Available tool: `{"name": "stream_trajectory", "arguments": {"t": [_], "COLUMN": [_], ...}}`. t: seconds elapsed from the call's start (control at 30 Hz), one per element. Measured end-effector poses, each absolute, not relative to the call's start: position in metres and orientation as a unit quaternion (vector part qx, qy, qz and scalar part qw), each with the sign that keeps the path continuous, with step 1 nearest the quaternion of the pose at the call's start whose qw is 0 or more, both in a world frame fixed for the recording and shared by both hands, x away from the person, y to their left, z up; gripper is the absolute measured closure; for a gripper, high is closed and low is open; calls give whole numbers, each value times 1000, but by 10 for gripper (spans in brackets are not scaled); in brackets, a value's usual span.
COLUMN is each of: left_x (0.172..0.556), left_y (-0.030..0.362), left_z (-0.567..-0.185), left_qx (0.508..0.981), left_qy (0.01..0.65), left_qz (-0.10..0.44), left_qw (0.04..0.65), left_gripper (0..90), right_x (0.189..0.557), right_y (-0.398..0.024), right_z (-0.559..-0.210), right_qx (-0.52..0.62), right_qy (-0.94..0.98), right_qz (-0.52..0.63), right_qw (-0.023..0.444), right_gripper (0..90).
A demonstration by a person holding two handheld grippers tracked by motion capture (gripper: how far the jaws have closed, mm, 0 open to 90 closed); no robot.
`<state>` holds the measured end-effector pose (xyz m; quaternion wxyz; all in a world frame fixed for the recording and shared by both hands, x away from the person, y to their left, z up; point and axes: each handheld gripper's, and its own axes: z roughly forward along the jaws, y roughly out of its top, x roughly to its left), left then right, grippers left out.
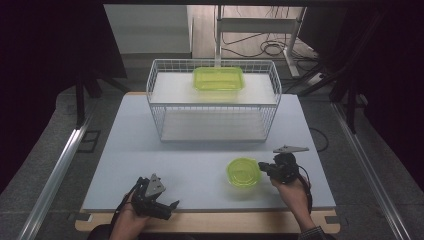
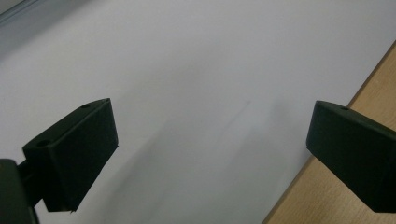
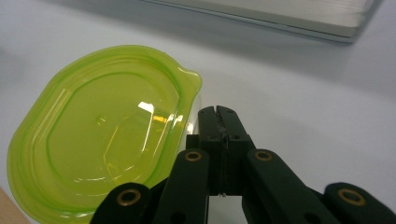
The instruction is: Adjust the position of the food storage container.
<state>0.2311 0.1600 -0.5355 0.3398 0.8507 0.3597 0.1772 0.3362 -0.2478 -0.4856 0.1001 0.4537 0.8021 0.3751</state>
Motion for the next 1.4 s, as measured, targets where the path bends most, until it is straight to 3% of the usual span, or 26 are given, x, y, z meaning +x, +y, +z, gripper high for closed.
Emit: {"name": "stream_trajectory", "arguments": {"t": [0.6, 0.93, 1.4], "left_x": [231, 231, 231], "left_y": [159, 159, 160], "left_z": [-536, -535, -534], "left_qx": [853, 853, 847], "left_qy": [356, 358, 369], "left_qz": [178, 176, 166], "left_qw": [336, 336, 343], "left_gripper": [19, 20, 43], "right_x": [327, 326, 315], "right_y": [-199, -200, -218], "right_z": [-493, -493, -486], "right_qx": [418, 415, 395], "right_qy": [814, 816, 823], "right_qz": [400, 397, 398], "right_qw": [52, 67, 98], "right_gripper": [887, 861, 689]}}
